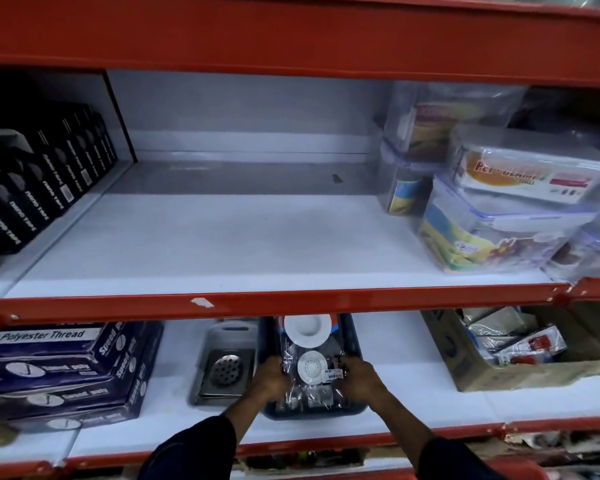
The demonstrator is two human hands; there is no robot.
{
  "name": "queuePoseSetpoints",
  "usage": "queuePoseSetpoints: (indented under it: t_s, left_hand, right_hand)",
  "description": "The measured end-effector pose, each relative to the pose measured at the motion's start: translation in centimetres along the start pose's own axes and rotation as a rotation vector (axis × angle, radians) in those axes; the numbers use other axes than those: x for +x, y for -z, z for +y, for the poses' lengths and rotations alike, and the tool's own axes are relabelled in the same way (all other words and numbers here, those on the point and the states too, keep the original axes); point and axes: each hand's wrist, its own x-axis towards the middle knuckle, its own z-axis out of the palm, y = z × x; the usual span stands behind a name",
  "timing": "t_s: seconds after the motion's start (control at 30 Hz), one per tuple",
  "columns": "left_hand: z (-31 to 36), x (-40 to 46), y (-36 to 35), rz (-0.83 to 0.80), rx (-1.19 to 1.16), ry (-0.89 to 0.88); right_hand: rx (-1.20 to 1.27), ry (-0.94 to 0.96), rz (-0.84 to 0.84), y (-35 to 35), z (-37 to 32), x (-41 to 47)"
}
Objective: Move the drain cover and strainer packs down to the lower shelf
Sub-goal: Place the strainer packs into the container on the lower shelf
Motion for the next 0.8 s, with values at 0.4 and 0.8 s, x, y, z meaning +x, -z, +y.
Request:
queuePoseSetpoints:
  t_s: [0.4, 0.8]
  left_hand:
    - [-0.5, -2.1, 4.1, 0.158, 0.027, -0.256]
    - [-12.8, -3.0, 10.8, 0.188, 0.915, -0.386]
  right_hand:
    - [-0.016, 0.239, 0.203, -0.6, -1.3, 0.3]
    - [-0.677, 0.874, -0.048, -11.0, -10.9, 0.5]
